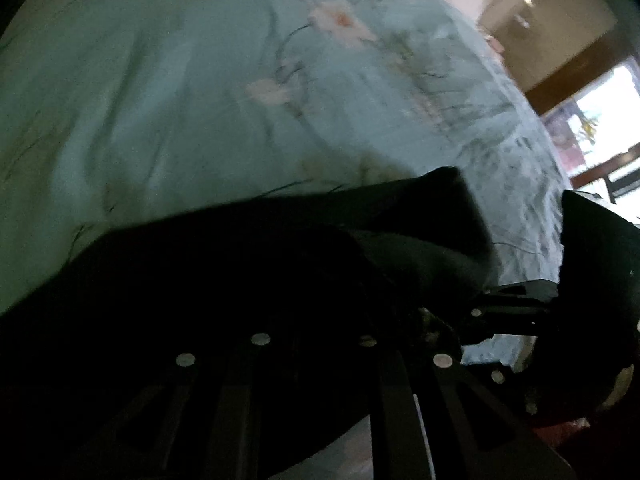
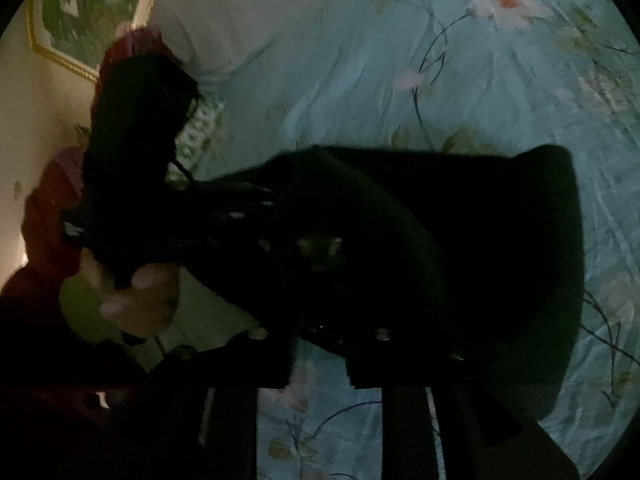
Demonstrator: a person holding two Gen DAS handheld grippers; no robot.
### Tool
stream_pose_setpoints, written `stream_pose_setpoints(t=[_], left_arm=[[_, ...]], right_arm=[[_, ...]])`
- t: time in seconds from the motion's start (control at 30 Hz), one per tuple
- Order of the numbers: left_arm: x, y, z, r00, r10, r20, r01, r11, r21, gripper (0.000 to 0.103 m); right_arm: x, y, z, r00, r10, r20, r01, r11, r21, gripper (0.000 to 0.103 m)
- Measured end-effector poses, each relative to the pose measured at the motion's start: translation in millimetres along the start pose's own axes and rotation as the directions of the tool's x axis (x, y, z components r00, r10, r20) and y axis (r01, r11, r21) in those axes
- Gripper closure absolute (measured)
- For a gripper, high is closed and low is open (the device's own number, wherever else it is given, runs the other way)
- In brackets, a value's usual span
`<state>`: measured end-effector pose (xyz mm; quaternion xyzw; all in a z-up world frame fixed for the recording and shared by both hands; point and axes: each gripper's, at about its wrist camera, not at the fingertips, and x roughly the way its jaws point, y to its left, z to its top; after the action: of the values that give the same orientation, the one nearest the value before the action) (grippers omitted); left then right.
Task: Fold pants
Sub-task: 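Lay the pants down with both grippers, folding them over again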
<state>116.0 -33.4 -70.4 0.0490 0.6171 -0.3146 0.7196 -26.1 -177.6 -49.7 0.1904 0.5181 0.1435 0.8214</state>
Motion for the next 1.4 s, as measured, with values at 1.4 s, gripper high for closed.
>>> stream_pose_setpoints(t=[1.4], left_arm=[[-153,190,-202,0.956,0.211,0.205,0.018,0.654,-0.756,0.062]], right_arm=[[127,163,97,0.976,0.009,-0.219,-0.111,0.884,-0.455,0.044]])
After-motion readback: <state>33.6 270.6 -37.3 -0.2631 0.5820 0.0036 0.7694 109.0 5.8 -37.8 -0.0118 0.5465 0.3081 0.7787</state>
